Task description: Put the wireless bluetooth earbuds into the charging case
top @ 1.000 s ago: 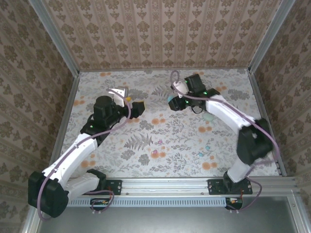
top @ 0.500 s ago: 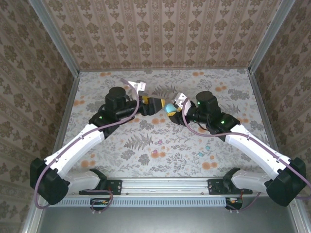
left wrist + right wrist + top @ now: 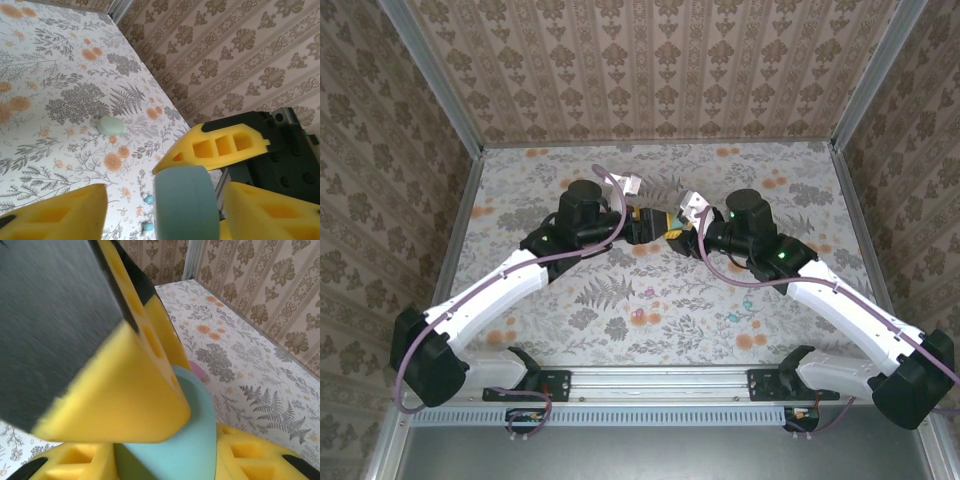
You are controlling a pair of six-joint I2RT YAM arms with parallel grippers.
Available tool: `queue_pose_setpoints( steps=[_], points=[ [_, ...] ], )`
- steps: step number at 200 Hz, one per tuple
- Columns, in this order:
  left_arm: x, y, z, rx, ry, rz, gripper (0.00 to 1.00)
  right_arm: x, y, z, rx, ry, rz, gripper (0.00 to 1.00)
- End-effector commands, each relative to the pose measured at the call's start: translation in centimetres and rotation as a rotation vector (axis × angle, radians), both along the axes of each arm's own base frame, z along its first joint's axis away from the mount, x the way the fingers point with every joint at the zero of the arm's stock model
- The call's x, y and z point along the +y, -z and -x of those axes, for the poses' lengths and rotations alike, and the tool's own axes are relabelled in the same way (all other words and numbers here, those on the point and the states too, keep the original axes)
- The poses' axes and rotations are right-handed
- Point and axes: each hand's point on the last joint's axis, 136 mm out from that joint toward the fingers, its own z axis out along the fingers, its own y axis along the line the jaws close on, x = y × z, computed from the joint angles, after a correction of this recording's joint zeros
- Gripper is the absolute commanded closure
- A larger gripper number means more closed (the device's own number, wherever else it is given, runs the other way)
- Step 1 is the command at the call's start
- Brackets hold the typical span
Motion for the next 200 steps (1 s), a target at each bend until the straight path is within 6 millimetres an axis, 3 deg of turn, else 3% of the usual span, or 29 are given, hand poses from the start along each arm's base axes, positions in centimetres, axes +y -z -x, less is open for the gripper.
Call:
queue_pose_setpoints(
  steps=[1,41,74,102,160,200],
  points=[
    [-0.6,-1.8,0.0,-0.034,0.014,0.024,0.49,0.2,-1.5,0.1,-0.043,-0.002,-0.042,0.7],
    [-0.6,-2.5,0.0,-0.025,0.001,0.057,0.74,0.1,-1.4,0.1,-0.05,0.005,-0.039,0.66],
    [0.4,-4.1,-0.3,0.044,-0.086,0.139,0.85,-1.0,-1.6,0.2,-0.157,0.049,-0.071,0.45],
    [0.7,-4.5,-0.4,0.16,-0.124,0.249,0.87,-1.4,-1.9,0.8,-0.323,0.02,-0.107,0.39],
    [0.4,-5.0,0.0,0.234,-0.109,0.302,0.87,-1.2,-4.8,0.7,-0.332,-0.031,-0.226,0.38],
    [0.3,-5.4,0.2,0.235,-0.099,0.317,0.87,-0.7,-5.1,0.7,-0.308,-0.088,-0.236,0.42]
  ],
)
